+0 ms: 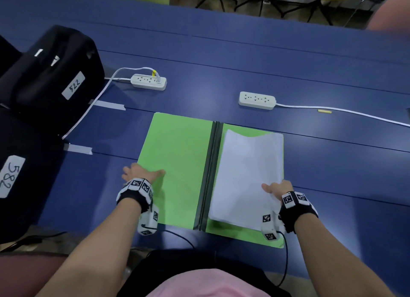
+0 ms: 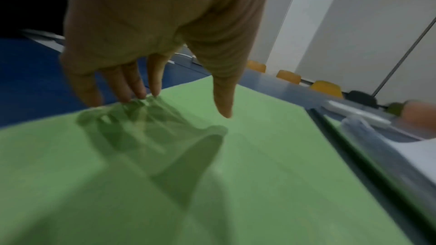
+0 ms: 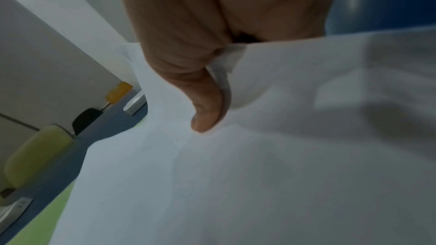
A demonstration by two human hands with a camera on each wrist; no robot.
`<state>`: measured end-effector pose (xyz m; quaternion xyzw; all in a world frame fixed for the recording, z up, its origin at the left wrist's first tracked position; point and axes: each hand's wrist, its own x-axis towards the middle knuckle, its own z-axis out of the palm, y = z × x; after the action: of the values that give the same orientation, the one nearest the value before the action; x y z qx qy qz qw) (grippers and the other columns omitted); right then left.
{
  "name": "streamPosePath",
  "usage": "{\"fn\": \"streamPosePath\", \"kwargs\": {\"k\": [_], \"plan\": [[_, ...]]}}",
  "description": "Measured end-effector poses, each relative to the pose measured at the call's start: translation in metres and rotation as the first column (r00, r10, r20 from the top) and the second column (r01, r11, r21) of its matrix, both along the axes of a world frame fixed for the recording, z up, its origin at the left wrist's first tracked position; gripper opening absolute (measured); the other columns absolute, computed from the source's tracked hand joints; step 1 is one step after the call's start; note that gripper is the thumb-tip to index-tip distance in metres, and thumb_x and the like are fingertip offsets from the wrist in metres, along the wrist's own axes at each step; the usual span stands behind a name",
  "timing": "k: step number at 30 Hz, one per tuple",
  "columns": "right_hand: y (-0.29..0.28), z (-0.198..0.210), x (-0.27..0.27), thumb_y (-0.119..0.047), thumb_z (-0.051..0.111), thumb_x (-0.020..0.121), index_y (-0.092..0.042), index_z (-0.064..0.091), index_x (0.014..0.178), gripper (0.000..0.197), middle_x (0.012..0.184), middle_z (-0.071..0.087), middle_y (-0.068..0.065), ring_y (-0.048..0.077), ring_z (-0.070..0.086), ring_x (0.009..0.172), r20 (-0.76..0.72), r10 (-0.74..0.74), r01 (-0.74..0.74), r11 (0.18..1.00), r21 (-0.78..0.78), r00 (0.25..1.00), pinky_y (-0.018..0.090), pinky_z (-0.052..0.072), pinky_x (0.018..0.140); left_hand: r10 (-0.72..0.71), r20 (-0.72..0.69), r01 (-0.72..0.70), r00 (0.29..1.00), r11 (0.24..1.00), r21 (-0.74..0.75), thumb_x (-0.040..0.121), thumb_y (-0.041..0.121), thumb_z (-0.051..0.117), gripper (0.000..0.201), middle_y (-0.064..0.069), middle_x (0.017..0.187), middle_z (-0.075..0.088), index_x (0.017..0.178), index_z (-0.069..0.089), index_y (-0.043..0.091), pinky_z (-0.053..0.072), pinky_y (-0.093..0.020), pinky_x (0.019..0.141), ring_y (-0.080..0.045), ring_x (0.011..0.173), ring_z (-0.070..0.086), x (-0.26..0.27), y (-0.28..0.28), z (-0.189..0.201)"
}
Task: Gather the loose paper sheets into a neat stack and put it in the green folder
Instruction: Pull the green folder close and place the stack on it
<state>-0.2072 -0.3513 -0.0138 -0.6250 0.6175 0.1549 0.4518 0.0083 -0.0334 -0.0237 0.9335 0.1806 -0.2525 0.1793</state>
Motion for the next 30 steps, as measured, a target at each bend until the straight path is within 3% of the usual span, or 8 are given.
{"fn": "streamPosePath", "kwargs": {"k": [4, 9, 13, 17, 19, 22, 26, 30], "plan": [[0.006, -0.002, 0.005, -0.011, 0.065, 0.087, 0.011, 0.024, 0.141, 0.071, 0.14, 0.043, 0.025, 0.038, 0.046, 0.125, -0.02, -0.004, 0.003, 1.0, -0.031, 1.0, 0.036, 0.039, 0.087, -0.034, -0.017, 0.036, 0.999, 0.991, 0.126, 0.044, 0.053, 0.088, 0.117, -0.017, 0.14, 0.032, 0.135, 0.032, 0.004, 0.027, -0.064, 0.106, -0.036, 0.133, 0.028, -0.002, 0.002, -0.015], [0.013, 0.0, 0.011, -0.007, 0.062, 0.086, 0.008, 0.035, 0.137, 0.06, 0.137, 0.048, 0.023, 0.037, 0.048, 0.123, -0.062, -0.012, 0.007, 0.997, -0.079, 0.998, 0.035, 0.04, 0.093, -0.035, -0.1, 0.054, 0.994, 0.979, 0.197, 0.047, 0.049, 0.089, 0.117, -0.02, 0.137, 0.041, 0.133, 0.024, 0.006, 0.029, -0.05, 0.108, -0.038, 0.133, 0.027, 0.007, -0.009, -0.011], [0.022, 0.003, 0.013, -0.008, 0.06, 0.083, 0.005, 0.051, 0.124, 0.044, 0.126, 0.058, 0.022, 0.036, 0.056, 0.113, -0.075, -0.008, -0.001, 0.993, -0.121, 0.997, 0.032, 0.042, 0.082, -0.069, -0.167, 0.115, 0.983, 0.951, 0.288, 0.044, 0.06, 0.085, 0.119, -0.014, 0.138, 0.035, 0.134, 0.029, 0.006, 0.033, -0.042, 0.105, -0.032, 0.132, 0.029, 0.013, -0.007, -0.005], [0.027, 0.005, 0.011, -0.008, 0.06, 0.083, 0.0, 0.058, 0.118, 0.036, 0.12, 0.061, 0.021, 0.035, 0.058, 0.107, -0.052, -0.012, 0.004, 0.989, -0.149, 0.999, 0.028, 0.039, 0.075, -0.052, -0.221, 0.123, 0.974, 0.94, 0.318, 0.04, 0.068, 0.082, 0.129, -0.014, 0.144, 0.026, 0.139, 0.025, 0.006, 0.033, -0.041, 0.106, -0.03, 0.134, 0.027, 0.016, -0.005, -0.004], [0.028, 0.004, 0.009, -0.008, 0.061, 0.08, -0.008, 0.061, 0.098, 0.018, 0.112, 0.065, 0.019, 0.033, 0.057, 0.091, -0.039, -0.018, 0.011, 0.986, -0.168, 0.999, 0.028, 0.04, 0.072, -0.085, -0.257, 0.166, 0.963, 0.935, 0.312, 0.03, 0.073, 0.08, 0.137, -0.011, 0.143, 0.028, 0.14, 0.028, 0.009, 0.034, -0.044, 0.104, -0.031, 0.133, 0.025, 0.02, -0.003, -0.008], [0.03, 0.001, 0.009, -0.008, 0.06, 0.077, -0.01, 0.059, 0.082, 0.006, 0.099, 0.067, 0.017, 0.03, 0.052, 0.081, -0.04, -0.015, 0.006, 0.979, -0.205, 0.999, 0.026, 0.041, 0.068, -0.155, -0.287, 0.237, 0.945, 0.931, 0.279, 0.029, 0.073, 0.078, 0.131, -0.009, 0.14, 0.032, 0.137, 0.036, 0.012, 0.037, -0.045, 0.1, -0.031, 0.132, 0.024, 0.022, -0.001, -0.009], [0.03, 0.0, 0.009, -0.009, 0.06, 0.077, -0.01, 0.058, 0.082, 0.005, 0.086, 0.06, 0.013, 0.029, 0.053, 0.079, -0.043, 0.008, -0.016, 0.98, -0.2, 0.999, 0.026, 0.04, 0.067, -0.114, -0.206, 0.15, 0.972, 0.974, 0.168, 0.058, 0.06, 0.072, 0.098, -0.015, 0.139, 0.028, 0.134, 0.037, 0.008, 0.037, -0.043, 0.099, -0.034, 0.128, 0.031, 0.013, 0.001, 0.003], [0.028, 0.002, 0.007, -0.01, 0.06, 0.078, -0.01, 0.057, 0.081, 0.004, 0.088, 0.06, 0.013, 0.03, 0.052, 0.081, -0.049, 0.03, -0.039, 0.979, -0.198, 0.998, 0.028, 0.04, 0.068, 0.0, -0.186, -0.035, 0.982, 0.982, -0.188, 0.071, 0.043, 0.074, 0.095, -0.017, 0.146, 0.034, 0.141, 0.025, 0.002, 0.039, -0.045, 0.103, -0.037, 0.131, 0.04, 0.02, 0.015, 0.012]]}}
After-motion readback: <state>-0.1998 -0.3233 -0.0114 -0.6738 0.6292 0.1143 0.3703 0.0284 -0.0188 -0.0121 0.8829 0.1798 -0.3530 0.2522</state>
